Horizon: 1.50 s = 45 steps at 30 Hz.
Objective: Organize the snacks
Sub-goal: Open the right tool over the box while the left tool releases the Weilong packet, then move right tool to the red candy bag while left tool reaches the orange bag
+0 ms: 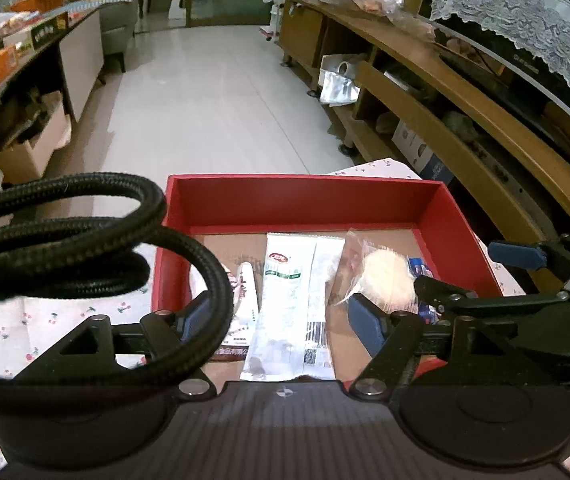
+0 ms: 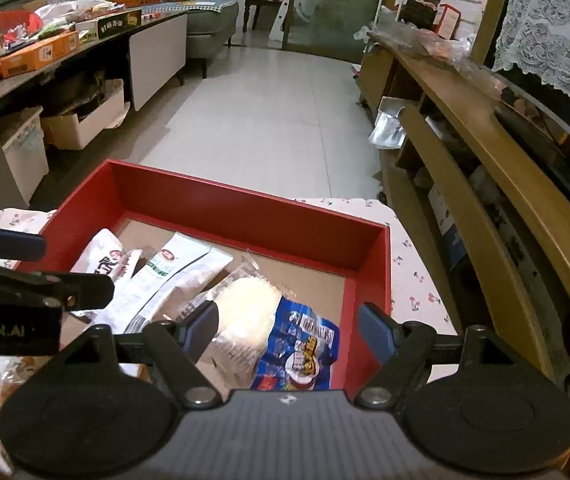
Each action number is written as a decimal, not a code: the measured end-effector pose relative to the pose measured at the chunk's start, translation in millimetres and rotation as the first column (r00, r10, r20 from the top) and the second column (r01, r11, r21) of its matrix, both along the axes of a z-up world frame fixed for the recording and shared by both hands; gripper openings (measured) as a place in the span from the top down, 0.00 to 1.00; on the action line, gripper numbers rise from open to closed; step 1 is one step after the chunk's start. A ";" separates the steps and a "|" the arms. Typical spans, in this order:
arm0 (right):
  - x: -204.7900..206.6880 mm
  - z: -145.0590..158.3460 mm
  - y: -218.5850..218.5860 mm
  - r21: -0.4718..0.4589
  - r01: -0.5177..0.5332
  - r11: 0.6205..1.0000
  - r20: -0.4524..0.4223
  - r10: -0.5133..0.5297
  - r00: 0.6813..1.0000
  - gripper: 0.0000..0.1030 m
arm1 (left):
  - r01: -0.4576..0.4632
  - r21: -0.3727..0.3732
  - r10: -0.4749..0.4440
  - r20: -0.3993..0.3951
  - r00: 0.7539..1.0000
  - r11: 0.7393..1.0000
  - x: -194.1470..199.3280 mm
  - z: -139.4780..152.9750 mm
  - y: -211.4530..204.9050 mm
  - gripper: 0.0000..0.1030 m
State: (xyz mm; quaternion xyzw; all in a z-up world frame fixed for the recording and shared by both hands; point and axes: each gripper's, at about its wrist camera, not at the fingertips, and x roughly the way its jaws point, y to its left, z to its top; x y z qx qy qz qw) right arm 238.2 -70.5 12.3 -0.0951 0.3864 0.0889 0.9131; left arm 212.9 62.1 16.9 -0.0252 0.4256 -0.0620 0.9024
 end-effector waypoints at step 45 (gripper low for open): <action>-111.3 -22.2 -4.2 0.074 0.051 0.996 -0.165 -0.038 0.986 0.00 | 0.027 0.047 -0.022 -0.109 0.994 0.999 -72.1 -37.0 21.3 0.19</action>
